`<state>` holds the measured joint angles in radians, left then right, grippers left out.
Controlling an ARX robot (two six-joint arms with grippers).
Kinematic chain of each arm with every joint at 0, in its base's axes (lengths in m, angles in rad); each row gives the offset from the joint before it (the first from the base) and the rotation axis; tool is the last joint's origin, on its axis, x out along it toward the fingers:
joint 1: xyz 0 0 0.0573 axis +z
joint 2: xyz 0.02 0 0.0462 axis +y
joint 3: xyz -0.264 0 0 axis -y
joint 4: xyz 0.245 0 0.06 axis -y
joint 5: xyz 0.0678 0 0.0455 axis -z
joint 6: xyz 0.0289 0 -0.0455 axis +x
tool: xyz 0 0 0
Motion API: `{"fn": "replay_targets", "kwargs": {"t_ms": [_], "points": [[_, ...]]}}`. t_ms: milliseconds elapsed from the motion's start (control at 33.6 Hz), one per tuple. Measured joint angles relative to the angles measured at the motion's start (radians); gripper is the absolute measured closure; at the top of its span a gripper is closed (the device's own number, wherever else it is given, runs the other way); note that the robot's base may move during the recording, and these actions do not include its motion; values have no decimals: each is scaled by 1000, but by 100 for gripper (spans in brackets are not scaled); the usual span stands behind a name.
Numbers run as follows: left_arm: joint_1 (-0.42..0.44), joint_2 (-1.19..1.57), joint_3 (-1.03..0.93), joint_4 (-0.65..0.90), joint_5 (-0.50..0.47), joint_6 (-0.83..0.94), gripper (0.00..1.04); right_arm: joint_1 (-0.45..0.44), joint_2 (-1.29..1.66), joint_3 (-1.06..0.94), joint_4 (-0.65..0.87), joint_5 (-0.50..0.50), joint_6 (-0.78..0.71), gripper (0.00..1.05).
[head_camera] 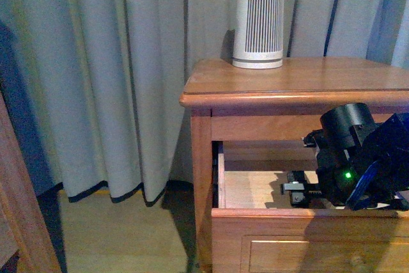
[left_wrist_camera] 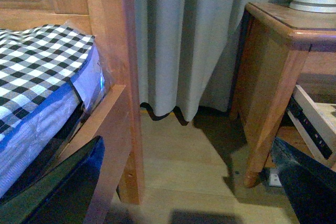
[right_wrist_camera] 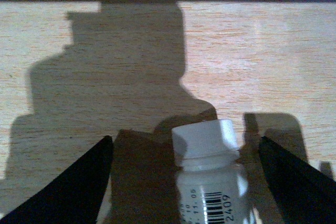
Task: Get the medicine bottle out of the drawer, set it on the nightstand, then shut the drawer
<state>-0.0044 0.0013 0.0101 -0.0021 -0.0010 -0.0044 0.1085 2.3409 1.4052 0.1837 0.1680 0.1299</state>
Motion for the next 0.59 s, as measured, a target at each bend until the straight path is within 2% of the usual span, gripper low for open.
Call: {"fn": "replay_targets", "kwargs": {"t_ms": [119, 297, 594], "points": [[0, 0, 0, 0, 0, 0, 7, 4, 0, 0, 7, -2, 5, 53], [0, 0, 0, 0, 0, 0, 7, 5, -4, -4, 12, 8, 0, 73], [0, 0, 0, 0, 0, 0, 7, 13, -119, -65, -14, 76, -7, 75]]}}
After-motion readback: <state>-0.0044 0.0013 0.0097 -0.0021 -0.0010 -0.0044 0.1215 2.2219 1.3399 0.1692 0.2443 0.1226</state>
